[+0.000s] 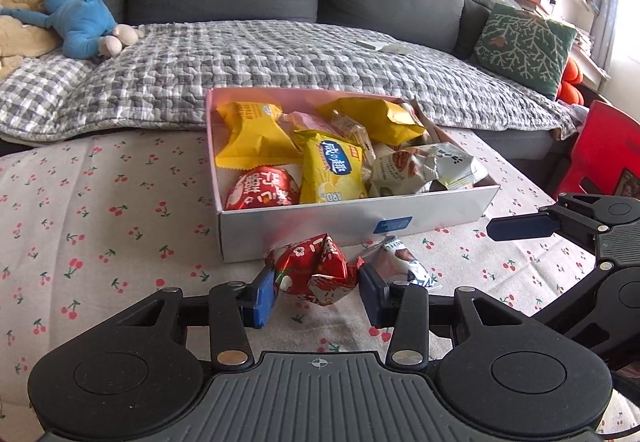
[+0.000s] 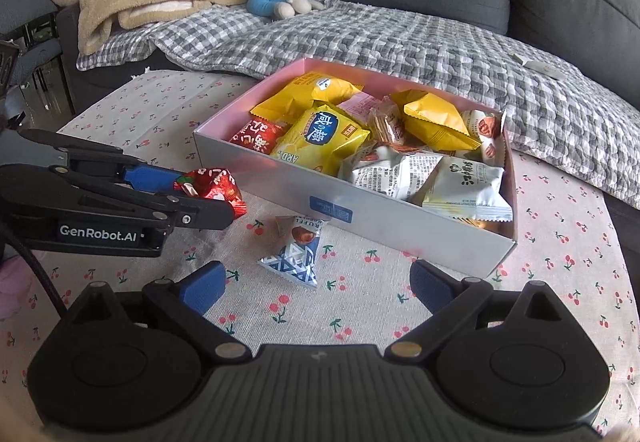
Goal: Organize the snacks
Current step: 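Grasp the red candy packet with the left tool while the right tool grasps the small blue-white candy, then carry the red packet and small candy over the pink box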
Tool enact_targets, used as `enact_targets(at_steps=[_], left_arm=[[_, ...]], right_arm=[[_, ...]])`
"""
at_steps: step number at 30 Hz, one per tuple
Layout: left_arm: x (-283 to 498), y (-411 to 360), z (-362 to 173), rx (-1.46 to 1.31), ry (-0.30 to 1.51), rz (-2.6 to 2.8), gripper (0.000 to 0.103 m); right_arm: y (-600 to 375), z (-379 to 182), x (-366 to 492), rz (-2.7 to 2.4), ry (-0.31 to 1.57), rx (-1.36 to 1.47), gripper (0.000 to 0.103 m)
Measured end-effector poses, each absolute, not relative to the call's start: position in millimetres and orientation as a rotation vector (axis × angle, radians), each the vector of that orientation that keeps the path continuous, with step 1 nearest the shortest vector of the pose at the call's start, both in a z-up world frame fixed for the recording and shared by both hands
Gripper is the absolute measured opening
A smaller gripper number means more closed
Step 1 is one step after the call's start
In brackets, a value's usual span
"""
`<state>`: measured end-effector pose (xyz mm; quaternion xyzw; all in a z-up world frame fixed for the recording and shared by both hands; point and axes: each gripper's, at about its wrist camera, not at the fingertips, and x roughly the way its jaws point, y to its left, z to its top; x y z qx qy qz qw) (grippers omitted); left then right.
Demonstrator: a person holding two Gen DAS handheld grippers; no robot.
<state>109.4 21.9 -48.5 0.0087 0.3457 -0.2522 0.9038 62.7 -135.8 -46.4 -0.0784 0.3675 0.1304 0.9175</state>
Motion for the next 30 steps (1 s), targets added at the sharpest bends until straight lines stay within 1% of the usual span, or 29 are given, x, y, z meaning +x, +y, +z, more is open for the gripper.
enact_targets(at_steps=[5, 11, 16, 18, 20, 21, 22, 26, 27, 30], left_arm=[[110.8, 30.4, -48.2, 0.012, 0.733, -0.486, 0.041], [110.9, 33.1, -49.4, 0.012, 0.751, -0.468, 0.041], [110.6, 34.1, -49.8, 0.016, 0.759, -0.458, 0.041], [110.8, 34.3, -50.2, 0.017, 0.762, -0.456, 0.041], [111.1, 34.4, -50.6, 0.019, 0.765, -0.453, 0.041], [111.1, 34.5, -50.7, 0.019, 0.766, -0.453, 0.041], [110.8, 34.6, -50.9, 0.019, 0.767, -0.453, 0.041], [110.0, 33.6, -52.5, 0.027, 0.773, -0.452, 0.041], [109.7, 33.3, -52.8, 0.029, 0.774, -0.453, 0.042], [109.1, 32.7, -52.6, 0.039, 0.771, -0.453, 0.042]], right_arm=[[-129.9, -52.4, 69.4, 0.269, 0.775, -0.162, 0.089], [-127.9, -52.5, 77.4, 0.271, 0.778, -0.131, 0.076], [-126.8, -57.2, 80.7, 0.275, 0.792, -0.136, 0.059], [-127.9, -57.3, 81.4, 0.272, 0.792, -0.131, 0.055], [-128.8, -56.5, 81.1, 0.273, 0.787, -0.127, 0.055], [-128.7, -56.3, 81.4, 0.276, 0.786, -0.129, 0.053], [-128.6, -56.3, 81.2, 0.280, 0.786, -0.130, 0.047], [-125.4, -56.1, 80.4, 0.295, 0.786, -0.147, 0.036], [-124.6, -55.8, 79.8, 0.299, 0.785, -0.152, 0.032], [-123.1, -54.6, 78.7, 0.304, 0.781, -0.167, 0.028]])
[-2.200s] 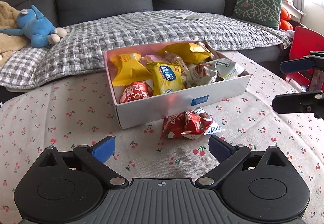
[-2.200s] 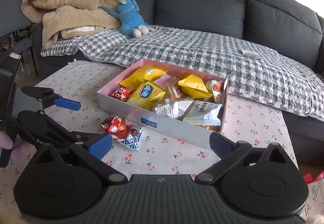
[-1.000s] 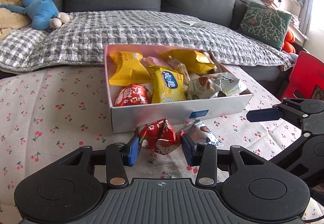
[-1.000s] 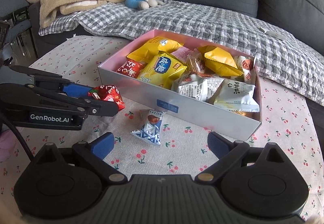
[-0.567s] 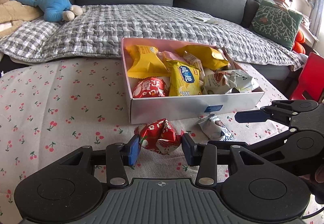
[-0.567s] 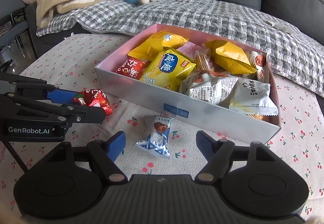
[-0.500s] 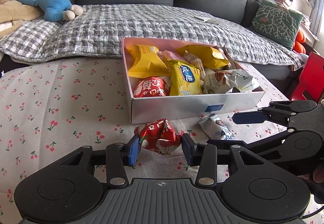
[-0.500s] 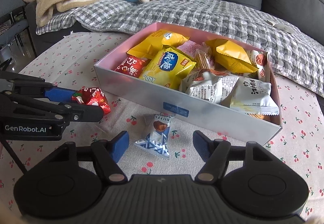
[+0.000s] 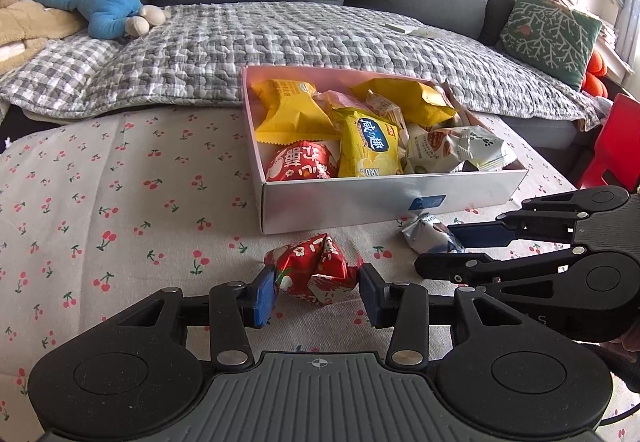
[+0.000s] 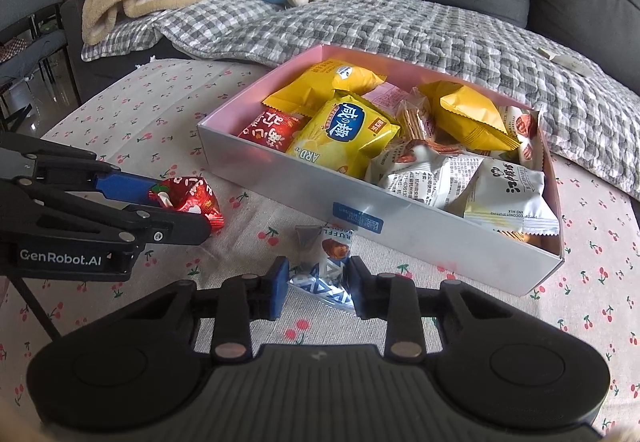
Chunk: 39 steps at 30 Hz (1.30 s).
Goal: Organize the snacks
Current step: 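Carry the red packet and small candy over the pink box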
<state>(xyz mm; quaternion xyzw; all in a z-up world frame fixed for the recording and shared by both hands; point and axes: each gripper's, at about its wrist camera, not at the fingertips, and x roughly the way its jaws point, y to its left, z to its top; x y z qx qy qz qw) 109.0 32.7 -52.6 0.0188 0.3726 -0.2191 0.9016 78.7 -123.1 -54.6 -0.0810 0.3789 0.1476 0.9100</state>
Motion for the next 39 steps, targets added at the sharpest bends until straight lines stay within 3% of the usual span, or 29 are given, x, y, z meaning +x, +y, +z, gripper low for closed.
enact_targets(at_steps=[16, 39], left_arm=[[108.3, 32.7, -50.5, 0.049, 0.751, -0.437, 0.041], [107.1, 27.8, -20.7, 0.064, 0.660, -0.460, 0.041]], right_arm=[[-126.9, -46.0, 71.8, 0.334, 0.775, -0.157, 0.020], [-170.5, -2.6, 58.1, 0.271, 0.655, -0.053, 0.019]])
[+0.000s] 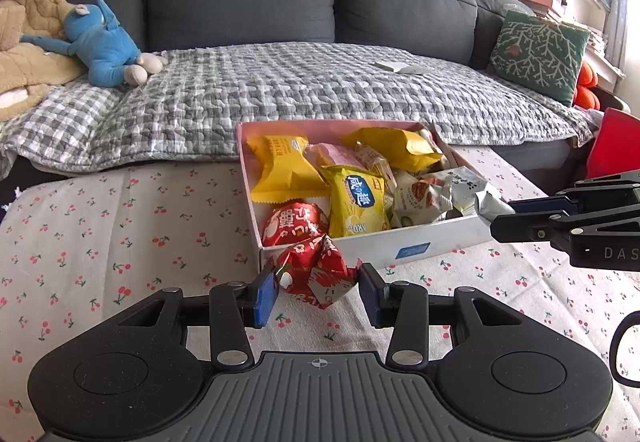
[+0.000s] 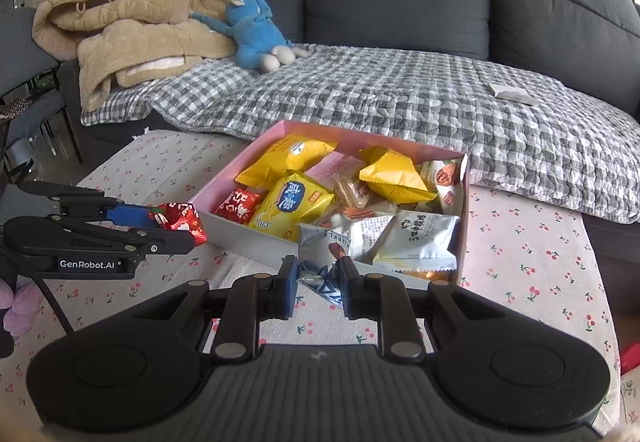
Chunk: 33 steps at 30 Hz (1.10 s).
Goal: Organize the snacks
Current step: 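Carry the red packet and small candy over the pink box, then lower both candies into the pink box and open both tools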
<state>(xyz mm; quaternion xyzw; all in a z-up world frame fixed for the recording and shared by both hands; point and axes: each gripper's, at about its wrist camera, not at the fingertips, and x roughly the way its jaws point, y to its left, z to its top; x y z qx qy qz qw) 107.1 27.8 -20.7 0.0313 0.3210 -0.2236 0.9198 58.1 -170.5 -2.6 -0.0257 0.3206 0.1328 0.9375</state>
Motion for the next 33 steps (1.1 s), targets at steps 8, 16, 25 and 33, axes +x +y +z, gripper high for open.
enact_targets(at_steps=[8, 16, 25, 33], left_arm=[[125.9, 19.8, -7.0, 0.055, 0.617, -0.483, 0.030], [153.4, 15.0, -16.3, 0.055, 0.636, -0.458, 0.020], [164.5, 5.5, -23.4, 0.063, 0.629, -0.472, 0.022], [165.8, 0.7, -25.2, 0.058, 0.669, -0.487, 0.035]], right_arm=[[-186.6, 2.8, 85.1, 0.211, 0.622, 0.039, 0.020], [-195.6, -10.3, 106.4, 0.167, 0.655, 0.064, 0.020], [-199.0, -13.4, 124.1, 0.158, 0.655, 0.086, 0.020], [-206.9, -9.5, 122.4, 0.131, 0.645, 0.142, 0.046]])
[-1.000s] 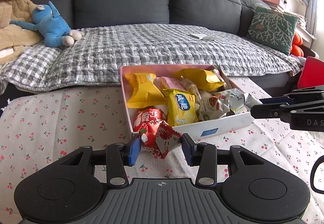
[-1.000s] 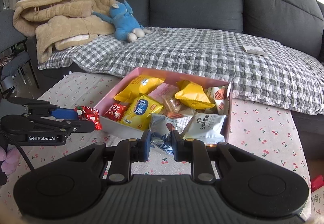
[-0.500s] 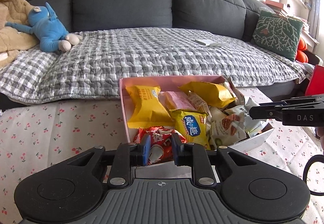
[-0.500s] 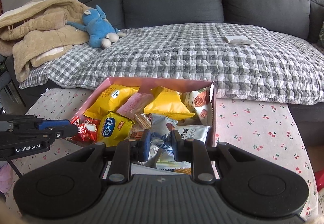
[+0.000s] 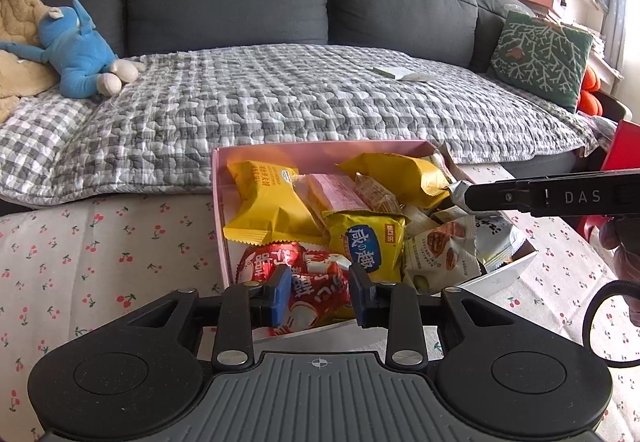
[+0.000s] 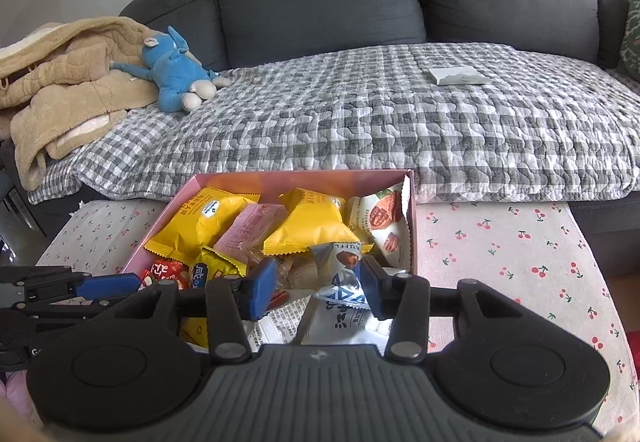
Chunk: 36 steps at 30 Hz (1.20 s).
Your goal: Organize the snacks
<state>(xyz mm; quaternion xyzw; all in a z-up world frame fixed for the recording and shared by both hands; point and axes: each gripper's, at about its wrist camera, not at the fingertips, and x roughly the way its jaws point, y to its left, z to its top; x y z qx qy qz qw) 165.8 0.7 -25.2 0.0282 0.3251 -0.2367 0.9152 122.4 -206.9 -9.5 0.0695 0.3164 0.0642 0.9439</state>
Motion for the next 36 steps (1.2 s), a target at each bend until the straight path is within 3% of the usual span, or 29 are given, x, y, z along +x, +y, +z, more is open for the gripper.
enact_targets(at_steps=[2, 7, 13, 22, 27, 36], left_arm=[[163.9, 0.0, -23.9, 0.058, 0.669, -0.487, 0.043], [152.6, -0.3, -18.6, 0.071, 0.676, -0.468, 0.060], [128.3, 1.5, -6.2, 0.091, 0.683, -0.429, 0.083], [97.0, 7.5, 0.6, 0.132, 0.722, -0.325, 0.097], [80.5, 7.7, 2.9, 0.150, 0.759, -0.237, 0.098], [51.0, 8.7, 6.9, 0.174, 0.769, -0.140, 0.103]], right_arm=[[-208.4, -6.9, 118.9, 0.130, 0.644, 0.149, 0.048], [-211.2, 4.4, 105.8, 0.111, 0.624, 0.164, 0.066], [-210.6, 14.1, 84.4, 0.092, 0.614, 0.150, 0.078], [-197.7, 15.0, 53.1, 0.075, 0.640, 0.126, 0.095], [-184.6, 8.8, 36.8, 0.040, 0.677, 0.078, 0.101], [-182.3, 4.1, 16.8, -0.022, 0.764, 0.127, 0.102]])
